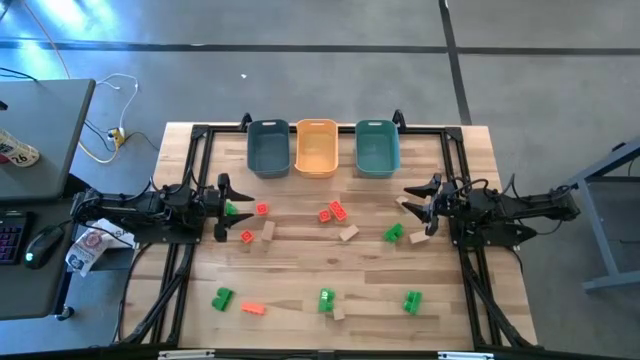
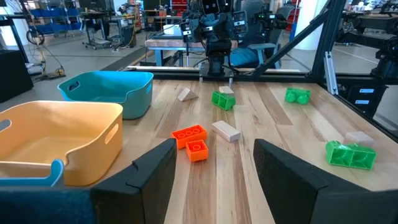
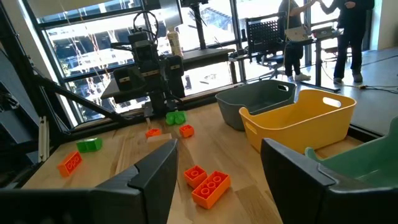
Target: Sort & place blocks by color
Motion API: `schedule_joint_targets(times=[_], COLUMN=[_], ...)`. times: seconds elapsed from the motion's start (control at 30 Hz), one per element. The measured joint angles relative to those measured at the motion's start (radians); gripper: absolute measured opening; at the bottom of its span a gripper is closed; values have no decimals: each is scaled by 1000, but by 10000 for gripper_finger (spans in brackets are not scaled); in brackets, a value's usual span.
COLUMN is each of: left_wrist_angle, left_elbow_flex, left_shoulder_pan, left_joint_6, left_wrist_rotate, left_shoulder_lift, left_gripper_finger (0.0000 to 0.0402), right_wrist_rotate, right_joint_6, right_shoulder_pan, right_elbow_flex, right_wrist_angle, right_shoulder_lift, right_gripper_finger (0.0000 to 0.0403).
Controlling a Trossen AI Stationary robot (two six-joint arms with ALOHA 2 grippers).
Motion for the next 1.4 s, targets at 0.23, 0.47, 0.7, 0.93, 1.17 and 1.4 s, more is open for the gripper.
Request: schedule_joint_targets(times=[0.23,0.47,0.7,0.93,1.17,1.4], left_wrist_angle=[0,0,18,124,194,-14], left_elbow_flex=[0,0,0,0,3,129], left_shoulder_pan=[0,0,0,0,0,1], left_joint_6=[0,2,-35,-60,0,-33], left_wrist_rotate=[0,-2,-67,-166,-198,-266], left_shoulder_lift=[0,0,0,0,0,66], left_gripper_finger=[205,233,252,252,252,252], right_wrist_rotate=[0,0,0,0,0,0], right_joint_6=[0,0,0,0,0,0], right_shoulder_pan=[0,0,0,0,0,0], right_elbow_flex=[0,0,0,0,0,0], right_wrist_angle=[0,0,0,0,0,0], right_shoulder_lift=[0,0,0,0,0,0], right_gripper_finger=[216,216,216,216,216,216])
